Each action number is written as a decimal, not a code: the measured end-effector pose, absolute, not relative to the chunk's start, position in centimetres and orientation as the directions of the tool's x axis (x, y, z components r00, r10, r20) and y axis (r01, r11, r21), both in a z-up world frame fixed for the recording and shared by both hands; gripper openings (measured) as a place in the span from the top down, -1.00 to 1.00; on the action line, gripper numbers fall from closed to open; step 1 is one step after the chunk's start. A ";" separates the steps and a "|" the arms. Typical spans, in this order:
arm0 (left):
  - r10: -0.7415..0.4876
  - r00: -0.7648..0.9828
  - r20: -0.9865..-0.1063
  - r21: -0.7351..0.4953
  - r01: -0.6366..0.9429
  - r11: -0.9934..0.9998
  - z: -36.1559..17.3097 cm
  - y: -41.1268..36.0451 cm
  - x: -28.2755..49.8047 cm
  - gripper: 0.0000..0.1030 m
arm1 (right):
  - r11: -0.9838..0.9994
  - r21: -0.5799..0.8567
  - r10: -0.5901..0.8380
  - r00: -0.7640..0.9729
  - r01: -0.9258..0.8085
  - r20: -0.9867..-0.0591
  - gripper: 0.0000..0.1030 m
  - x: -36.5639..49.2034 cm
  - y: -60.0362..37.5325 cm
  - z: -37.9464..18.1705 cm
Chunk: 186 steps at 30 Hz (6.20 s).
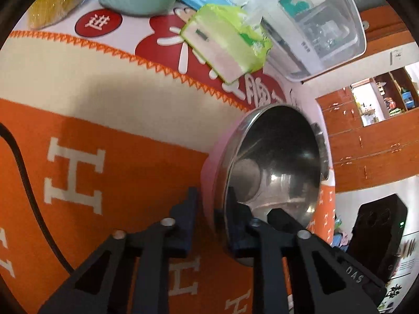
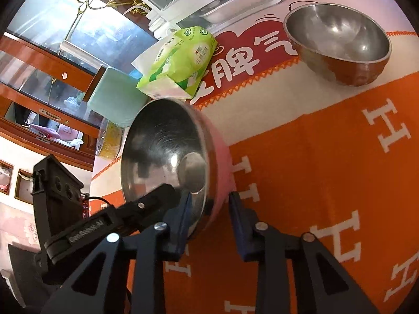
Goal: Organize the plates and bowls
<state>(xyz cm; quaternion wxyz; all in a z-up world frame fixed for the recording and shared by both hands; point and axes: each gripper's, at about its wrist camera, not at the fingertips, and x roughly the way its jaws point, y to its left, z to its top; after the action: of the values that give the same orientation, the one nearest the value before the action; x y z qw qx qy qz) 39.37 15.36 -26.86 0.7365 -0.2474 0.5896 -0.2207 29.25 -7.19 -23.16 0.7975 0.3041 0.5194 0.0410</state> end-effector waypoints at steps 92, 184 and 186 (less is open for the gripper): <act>-0.521 0.007 -0.853 -0.439 0.531 0.725 -15.1 -1.6 11.6 0.65 | 0.676 0.470 0.117 0.547 0.568 -0.829 0.86 -3.0 -19.7 -13.2; -0.198 0.366 -0.909 -0.081 0.311 0.947 -3.1 -14.8 17.3 -0.59 | 0.933 0.347 0.252 0.514 0.096 -0.820 -0.36 9.7 -36.8 -5.0; -0.196 0.371 -0.908 -0.080 0.306 0.949 -2.6 -14.0 18.2 -0.59 | 0.938 0.337 0.249 0.518 0.082 -0.818 -0.38 11.0 -35.9 -4.4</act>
<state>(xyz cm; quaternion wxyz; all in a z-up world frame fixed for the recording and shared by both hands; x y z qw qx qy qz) 18.22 -13.99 -2.63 0.8263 0.0511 0.5399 -0.1520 10.98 -35.94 -4.39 0.8546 0.1694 0.4884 0.0486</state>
